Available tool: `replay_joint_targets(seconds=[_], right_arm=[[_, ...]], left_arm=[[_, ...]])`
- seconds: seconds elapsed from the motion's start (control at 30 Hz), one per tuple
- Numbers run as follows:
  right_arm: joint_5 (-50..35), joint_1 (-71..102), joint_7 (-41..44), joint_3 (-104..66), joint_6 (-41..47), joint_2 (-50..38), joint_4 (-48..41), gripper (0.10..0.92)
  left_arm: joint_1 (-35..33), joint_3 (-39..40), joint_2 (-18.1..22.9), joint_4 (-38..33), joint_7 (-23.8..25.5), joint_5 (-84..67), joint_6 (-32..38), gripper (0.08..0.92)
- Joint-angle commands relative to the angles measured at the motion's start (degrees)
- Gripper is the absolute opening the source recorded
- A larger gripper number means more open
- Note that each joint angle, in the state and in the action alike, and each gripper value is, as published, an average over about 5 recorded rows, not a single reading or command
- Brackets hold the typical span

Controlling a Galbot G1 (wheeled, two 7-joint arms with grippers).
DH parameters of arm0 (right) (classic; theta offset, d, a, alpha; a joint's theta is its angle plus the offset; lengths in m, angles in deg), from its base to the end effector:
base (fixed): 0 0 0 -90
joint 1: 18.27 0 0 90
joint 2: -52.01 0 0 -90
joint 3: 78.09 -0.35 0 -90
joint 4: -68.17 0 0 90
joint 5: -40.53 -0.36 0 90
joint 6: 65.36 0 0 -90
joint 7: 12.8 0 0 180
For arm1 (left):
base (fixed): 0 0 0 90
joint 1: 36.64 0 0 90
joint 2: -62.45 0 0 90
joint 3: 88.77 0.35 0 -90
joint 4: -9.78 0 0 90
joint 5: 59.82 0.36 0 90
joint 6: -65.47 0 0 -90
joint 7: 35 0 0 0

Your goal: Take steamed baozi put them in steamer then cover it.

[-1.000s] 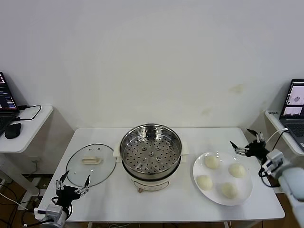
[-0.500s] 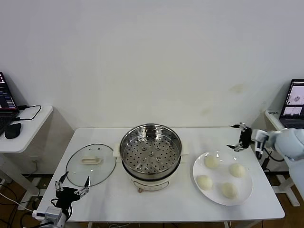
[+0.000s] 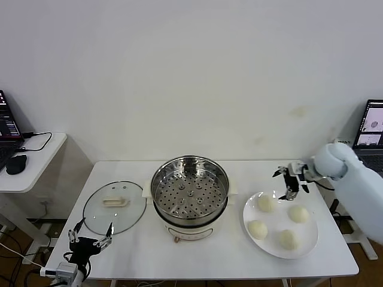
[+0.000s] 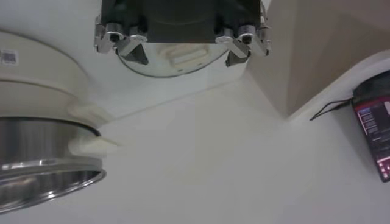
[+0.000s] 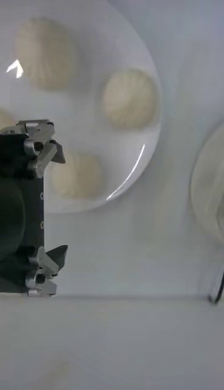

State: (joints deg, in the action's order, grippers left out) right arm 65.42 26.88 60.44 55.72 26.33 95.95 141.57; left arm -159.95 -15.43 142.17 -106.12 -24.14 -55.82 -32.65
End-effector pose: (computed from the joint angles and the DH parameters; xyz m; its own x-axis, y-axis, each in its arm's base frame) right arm 0.5194 -0.1604 -0.1691 -0.2625 -0.1668 0.9504 -0.9382 -0.1860 -0.2918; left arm 0.1642 0.1258 -0.3150 -0.9614 -0.0459 0.2711 0.0453 0.9461 0.3206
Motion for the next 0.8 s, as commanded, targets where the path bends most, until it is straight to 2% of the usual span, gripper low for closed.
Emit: replay_joint_targets(seconds=[0.03,0.57,0.8], right_arm=[[4.30,-4.85,3.08,6.58,-3.20,3.73,-5.56,0.823],[10.18,-0.38,0.05,2.63,-3.25,6.09,-8.89,0.823],[8.78,1.33,-1.24,1.81,-1.97,6.27,-9.33,0.823]], left_arm=[[-0.09,-0.04,0.28,-0.25,0.07,0.12,-0.47,0.823],[0.25,0.17,0.33,0.45,0.74,1.00,-0.62,0.823],[0.50,0.27,0.29,0.84,0.73,1.02,-0.59,0.823]])
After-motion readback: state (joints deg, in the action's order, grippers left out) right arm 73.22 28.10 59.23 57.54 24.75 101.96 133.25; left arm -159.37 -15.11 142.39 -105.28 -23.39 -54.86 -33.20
